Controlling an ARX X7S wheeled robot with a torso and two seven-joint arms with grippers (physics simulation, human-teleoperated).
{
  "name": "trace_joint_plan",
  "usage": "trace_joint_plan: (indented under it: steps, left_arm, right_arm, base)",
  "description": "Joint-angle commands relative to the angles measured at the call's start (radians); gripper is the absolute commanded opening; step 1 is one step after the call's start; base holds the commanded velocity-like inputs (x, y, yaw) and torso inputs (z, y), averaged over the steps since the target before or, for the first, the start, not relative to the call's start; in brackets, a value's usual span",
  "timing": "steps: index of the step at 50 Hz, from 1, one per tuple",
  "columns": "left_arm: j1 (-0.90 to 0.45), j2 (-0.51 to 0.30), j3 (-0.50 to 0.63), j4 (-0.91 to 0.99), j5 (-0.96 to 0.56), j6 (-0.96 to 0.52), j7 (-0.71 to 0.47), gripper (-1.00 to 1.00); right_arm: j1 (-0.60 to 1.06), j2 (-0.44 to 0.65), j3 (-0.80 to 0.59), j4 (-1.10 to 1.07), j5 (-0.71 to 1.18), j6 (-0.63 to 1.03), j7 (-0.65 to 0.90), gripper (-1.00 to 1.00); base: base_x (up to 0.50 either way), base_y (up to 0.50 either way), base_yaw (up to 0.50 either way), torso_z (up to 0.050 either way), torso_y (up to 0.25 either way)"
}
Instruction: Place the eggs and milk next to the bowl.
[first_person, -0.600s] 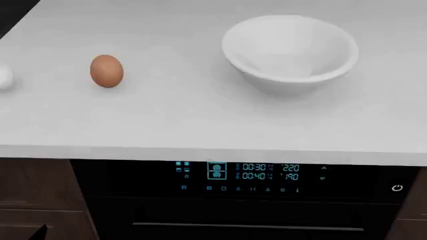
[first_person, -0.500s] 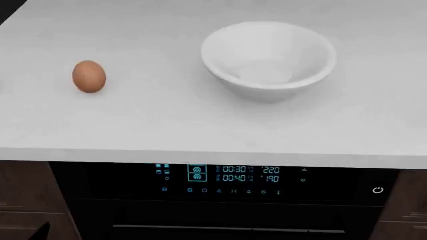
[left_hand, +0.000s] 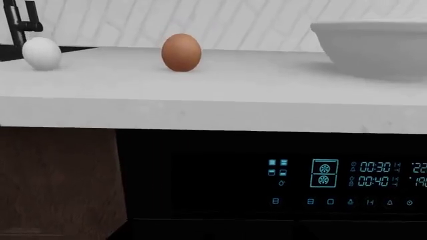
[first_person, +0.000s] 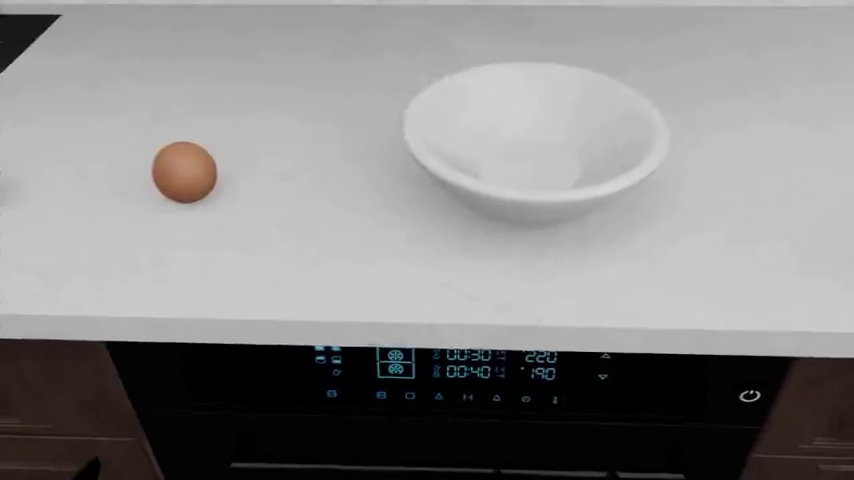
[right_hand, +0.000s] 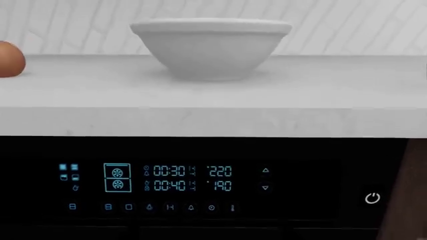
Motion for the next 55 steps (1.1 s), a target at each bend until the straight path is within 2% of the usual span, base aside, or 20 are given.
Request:
trace_joint_plan:
  steps: [1, 24, 53, 54, 55]
  left_arm:
    - [0.008, -0.018, 0.02, 0.026, -0.02, -0.016, -0.015, 1.0]
    - [0.001, -0.042, 0.054, 0.022, -0.003, 0.018, -0.041, 1.0]
    - [0.003, -0.051, 0.068, 0.042, 0.027, 0.025, -0.054, 1.0]
    - [0.024, 0.019, -0.046, -0.013, 0.044, 0.126, 0.084, 1.0]
    - [0.014, 0.033, -0.033, 0.049, 0.073, 0.043, 0.049, 1.0]
  right_arm:
    - [-0.001, 0.016, -0.022, 0.007, 0.017, -0.011, 0.017, 1.0]
    - [0.013, 0.039, -0.053, 0.011, 0.043, -0.013, 0.044, 1.0]
    - [0.009, 0.044, -0.058, -0.004, 0.048, -0.007, 0.051, 1.0]
    - [0.005, 0.006, -0.023, -0.001, 0.003, 0.01, -0.008, 1.0]
    - [0.0, 0.005, -0.01, -0.016, 0.009, 0.002, 0.006, 1.0]
  base:
    - [0.0, 0.0, 0.0, 0.05, 0.0]
    - [0.0, 0.0, 0.0, 0.05, 0.0]
    - [0.0, 0.0, 0.0, 0.0, 0.0]
    - [0.0, 0.0, 0.0, 0.0, 0.0]
    - [0.0, 0.0, 0.0, 0.0, 0.0]
